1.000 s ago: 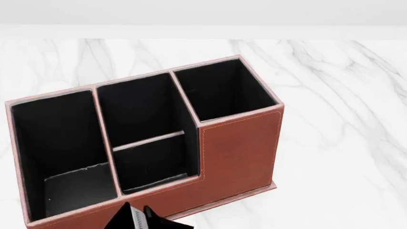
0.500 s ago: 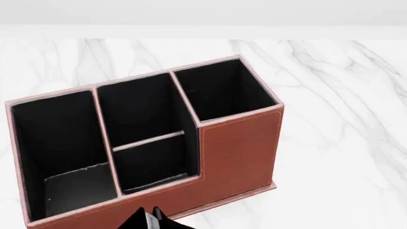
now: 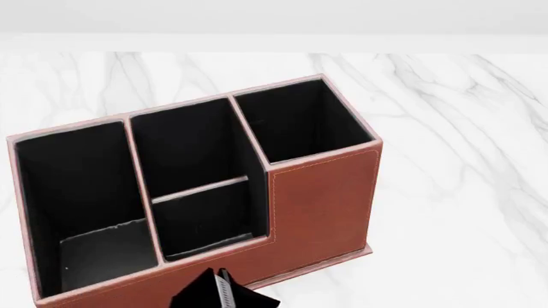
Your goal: Pick up the book and place it in the back compartment of the caddy.
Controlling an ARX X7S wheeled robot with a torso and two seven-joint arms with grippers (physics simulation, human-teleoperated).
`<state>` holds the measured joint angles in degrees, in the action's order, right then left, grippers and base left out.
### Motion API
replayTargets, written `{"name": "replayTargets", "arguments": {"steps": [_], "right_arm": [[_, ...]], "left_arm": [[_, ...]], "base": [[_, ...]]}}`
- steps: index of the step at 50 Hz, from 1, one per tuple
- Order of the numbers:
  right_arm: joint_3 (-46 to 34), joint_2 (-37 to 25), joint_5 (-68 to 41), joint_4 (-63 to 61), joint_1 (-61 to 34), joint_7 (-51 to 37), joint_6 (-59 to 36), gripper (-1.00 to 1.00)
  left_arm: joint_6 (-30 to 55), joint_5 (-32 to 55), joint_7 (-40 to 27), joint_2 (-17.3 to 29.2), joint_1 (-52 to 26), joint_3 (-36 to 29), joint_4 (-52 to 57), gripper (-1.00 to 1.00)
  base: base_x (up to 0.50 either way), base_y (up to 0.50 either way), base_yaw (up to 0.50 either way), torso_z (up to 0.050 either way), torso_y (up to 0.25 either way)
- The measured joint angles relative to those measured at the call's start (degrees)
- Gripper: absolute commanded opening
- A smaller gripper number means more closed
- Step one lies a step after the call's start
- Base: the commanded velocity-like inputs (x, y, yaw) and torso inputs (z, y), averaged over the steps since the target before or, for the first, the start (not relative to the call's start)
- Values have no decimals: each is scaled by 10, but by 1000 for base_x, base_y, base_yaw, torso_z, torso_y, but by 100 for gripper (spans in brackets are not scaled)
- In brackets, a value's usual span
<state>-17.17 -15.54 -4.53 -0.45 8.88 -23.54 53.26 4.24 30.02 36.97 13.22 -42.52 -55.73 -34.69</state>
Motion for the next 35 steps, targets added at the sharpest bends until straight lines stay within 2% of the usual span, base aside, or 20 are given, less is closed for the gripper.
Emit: {"name": "replayTargets", "arguments": {"steps": [35], "right_arm": [[-4, -6, -6, -2, -1, -3, 1, 100]], "left_arm": [[-13, -18, 20, -52, -22, -23, -65, 100]], "base": [[0, 0, 0, 0, 0]]}}
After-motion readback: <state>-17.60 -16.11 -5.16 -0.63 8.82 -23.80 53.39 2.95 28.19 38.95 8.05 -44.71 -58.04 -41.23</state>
